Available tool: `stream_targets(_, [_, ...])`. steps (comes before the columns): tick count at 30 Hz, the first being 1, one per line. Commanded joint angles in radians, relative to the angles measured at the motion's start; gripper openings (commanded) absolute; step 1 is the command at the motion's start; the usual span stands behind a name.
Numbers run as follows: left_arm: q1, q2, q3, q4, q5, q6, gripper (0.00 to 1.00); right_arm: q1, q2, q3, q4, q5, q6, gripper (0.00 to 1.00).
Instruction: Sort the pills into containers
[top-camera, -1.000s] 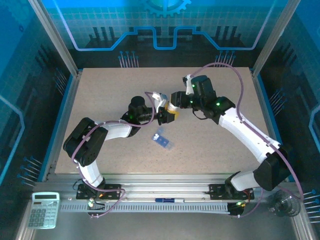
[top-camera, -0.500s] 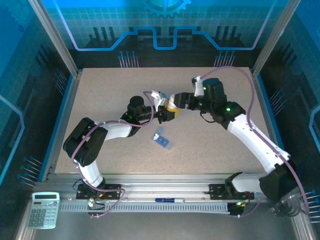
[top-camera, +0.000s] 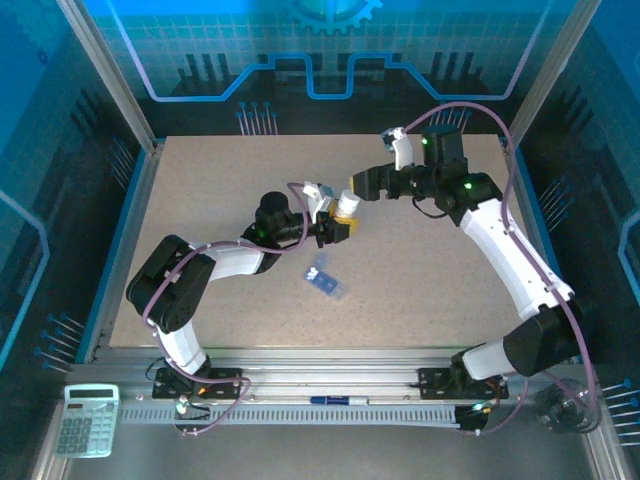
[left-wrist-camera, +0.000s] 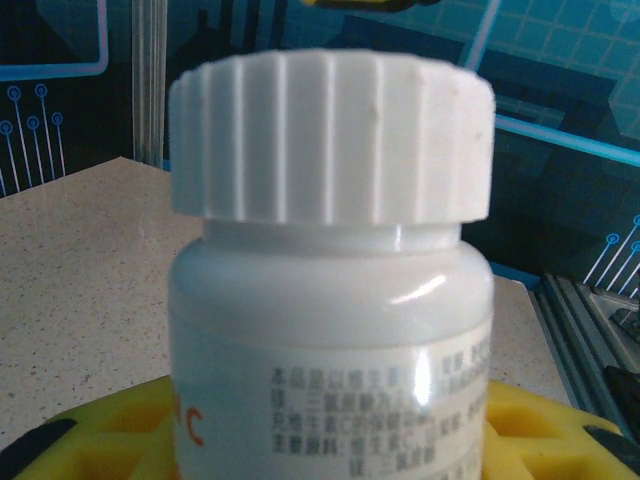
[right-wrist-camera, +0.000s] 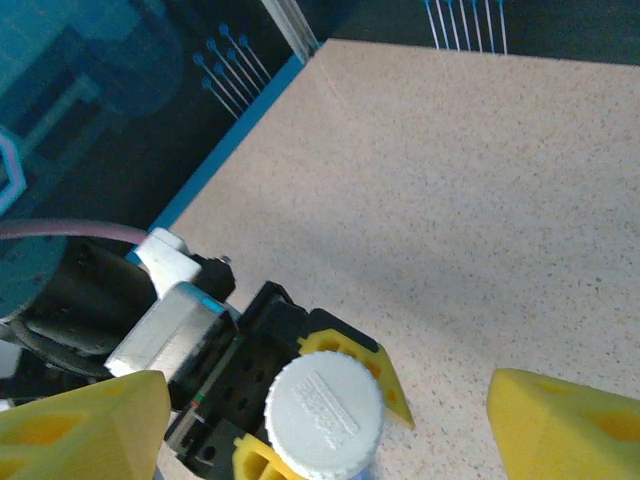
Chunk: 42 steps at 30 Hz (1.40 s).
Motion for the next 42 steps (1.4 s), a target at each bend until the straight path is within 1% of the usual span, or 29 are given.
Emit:
stream_targets(1, [0.003, -0.040, 0.028, -0.004, 0.018, 0.033, 0.00, 0.022, 0.026, 0.045, -0.087, -0.013, -0.065, 0.83])
stream_targets(15, [0.003, -0.043, 0.031, 0.002, 0.018, 0.027, 0.00, 0.069, 0.088, 0.066, -0.111, 0.021, -0.077, 0.74])
stream_targets(20, [0.002, -0.047, 0.031, 0.002, 0.019, 0.026, 0.00, 0.072, 0.102, 0.068, -0.107, 0.025, -0.072, 0.68])
stream_targets(22, [0.003, -0.047, 0.031, 0.004, 0.018, 0.024, 0.00, 0.072, 0.105, 0.069, -0.106, 0.026, -0.070, 0.63])
stream_targets(28, [0.002, -0.047, 0.029, 0.005, 0.018, 0.025, 0.00, 0.076, 0.118, 0.068, -0.115, 0.020, -0.062, 0.42])
stream_targets(31, [0.002, -0.046, 0.031, 0.007, 0.018, 0.023, 0.00, 0.086, 0.112, 0.046, -0.109, 0.036, -0.041, 0.39])
stream_targets(32, [0.002, -0.045, 0.031, 0.008, 0.018, 0.022, 0.00, 0.094, 0.106, 0.033, -0.103, 0.051, -0.024, 0.38])
stream_targets(34, [0.002, -0.044, 0.032, 0.010, 0.017, 0.021, 0.00, 0.119, 0.089, 0.006, -0.096, 0.120, 0.023, 0.37])
stream_targets(36, [0.003, -0.040, 0.035, 0.010, 0.017, 0.022, 0.00, 0.161, 0.062, -0.033, -0.074, 0.232, 0.114, 0.36])
stream_targets(39, [0.002, -0.038, 0.038, 0.011, 0.019, 0.019, 0.00, 0.245, 0.030, -0.083, -0.060, 0.444, 0.237, 0.36])
stream_targets(42, [0.002, -0.036, 0.040, 0.006, 0.018, 0.021, 0.00, 0.308, 0.000, -0.146, 0.013, 0.536, 0.338, 0.38])
